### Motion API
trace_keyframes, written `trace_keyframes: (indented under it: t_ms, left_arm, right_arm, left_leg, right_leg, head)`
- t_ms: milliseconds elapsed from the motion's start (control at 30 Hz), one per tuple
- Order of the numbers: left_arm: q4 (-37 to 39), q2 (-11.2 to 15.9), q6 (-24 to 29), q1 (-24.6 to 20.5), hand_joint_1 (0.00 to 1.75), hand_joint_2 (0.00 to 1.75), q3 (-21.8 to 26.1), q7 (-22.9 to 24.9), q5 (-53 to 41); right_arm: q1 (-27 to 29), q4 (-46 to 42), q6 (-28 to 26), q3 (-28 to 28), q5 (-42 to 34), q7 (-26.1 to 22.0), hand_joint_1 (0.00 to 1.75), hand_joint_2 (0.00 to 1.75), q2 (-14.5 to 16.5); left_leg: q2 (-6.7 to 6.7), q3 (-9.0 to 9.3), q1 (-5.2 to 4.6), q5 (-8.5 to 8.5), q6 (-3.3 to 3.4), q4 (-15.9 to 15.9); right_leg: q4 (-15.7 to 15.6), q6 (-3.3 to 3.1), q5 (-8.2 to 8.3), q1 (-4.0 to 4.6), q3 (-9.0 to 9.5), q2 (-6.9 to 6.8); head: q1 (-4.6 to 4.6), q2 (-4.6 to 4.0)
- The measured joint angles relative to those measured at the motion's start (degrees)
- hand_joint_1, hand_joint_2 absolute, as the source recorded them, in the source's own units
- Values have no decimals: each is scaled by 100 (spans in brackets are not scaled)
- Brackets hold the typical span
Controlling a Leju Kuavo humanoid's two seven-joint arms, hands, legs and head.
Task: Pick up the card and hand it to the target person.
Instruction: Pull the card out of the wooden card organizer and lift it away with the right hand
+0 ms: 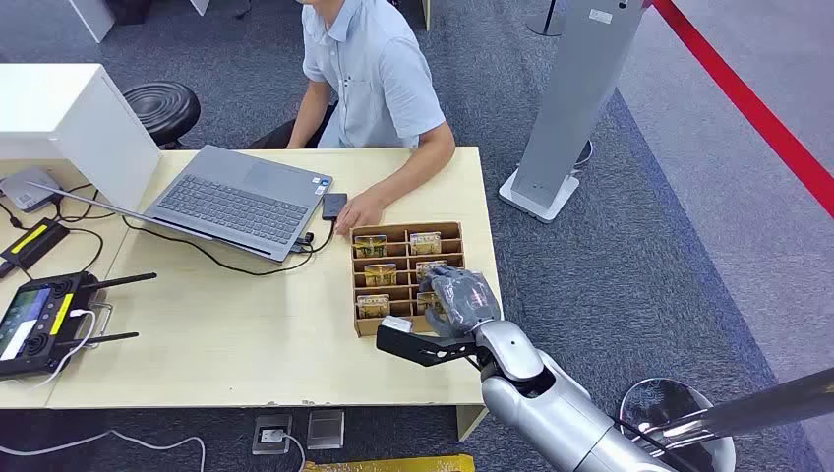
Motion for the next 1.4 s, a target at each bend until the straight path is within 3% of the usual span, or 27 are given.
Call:
trace_keyframes:
  t_ms: [533,600,733,1167,1400]
  left_arm:
    - [0,3,-1,3,0,0,21,-216,-40]
    - [0,6,-3,5,0,0,28,-248,-39]
    - [-1,24,-42,16,0,0,58,-319,-6]
    - [0,149,-218,23,0,0,87,-486,161]
    - [0,198,-283,24,0,0,87,-532,233]
  right_arm:
    - [5,39,-10,-74,68,106,88,175,-116]
    - [16,39,3,-75,96,114,97,175,-133]
    - [23,41,13,-80,120,121,133,175,-151]
    - [47,39,-16,-97,296,109,173,175,-161]
    - [69,39,-175,-100,262,-86,175,175,-166]
  left_leg:
    - [0,0,0,0,0,0]
    - [0,0,0,0,0,0]
    - [0,1,0,0,0,0]
    - [1,6,0,0,0,0]
    - [1,4,0,0,0,0]
  right_leg:
    - [0,0,0,0,0,0]
    - [0,0,0,0,0,0]
    - [0,0,0,0,0,0]
    - [0,0,0,0,5,0]
    - [0,0,0,0,3,0]
  head:
    - [0,0]
    - [3,0]
    - [6,0]
    - [4,0]
    - [2,0]
